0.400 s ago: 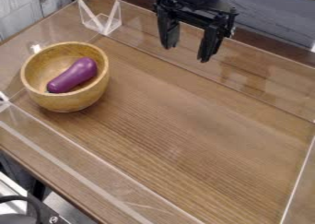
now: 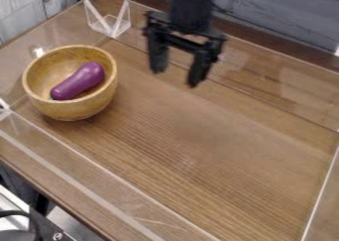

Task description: Remove the purple eggplant from inside the brown bowl and put it on the table

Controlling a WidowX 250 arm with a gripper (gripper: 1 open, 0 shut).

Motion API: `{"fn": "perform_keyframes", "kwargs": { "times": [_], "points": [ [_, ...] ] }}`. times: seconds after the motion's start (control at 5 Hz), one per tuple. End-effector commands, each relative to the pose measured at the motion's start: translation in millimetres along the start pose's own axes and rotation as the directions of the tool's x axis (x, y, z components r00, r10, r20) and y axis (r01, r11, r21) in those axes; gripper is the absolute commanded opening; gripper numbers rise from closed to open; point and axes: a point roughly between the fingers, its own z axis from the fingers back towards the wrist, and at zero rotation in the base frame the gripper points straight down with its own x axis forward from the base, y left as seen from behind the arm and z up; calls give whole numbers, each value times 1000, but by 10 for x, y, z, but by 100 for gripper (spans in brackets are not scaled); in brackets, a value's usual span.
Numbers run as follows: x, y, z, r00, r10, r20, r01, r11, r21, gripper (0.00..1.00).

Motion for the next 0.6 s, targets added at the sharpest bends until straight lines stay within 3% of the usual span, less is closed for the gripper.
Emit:
{"fn": "perform_keyframes", "kwargs": {
  "times": [0.0,0.4],
  "points": [
    [-89,308,178,996,0,92,-1,1000,13,100],
    [-148,558,198,994,9,107,-11,1000,11,100]
  ]
}}
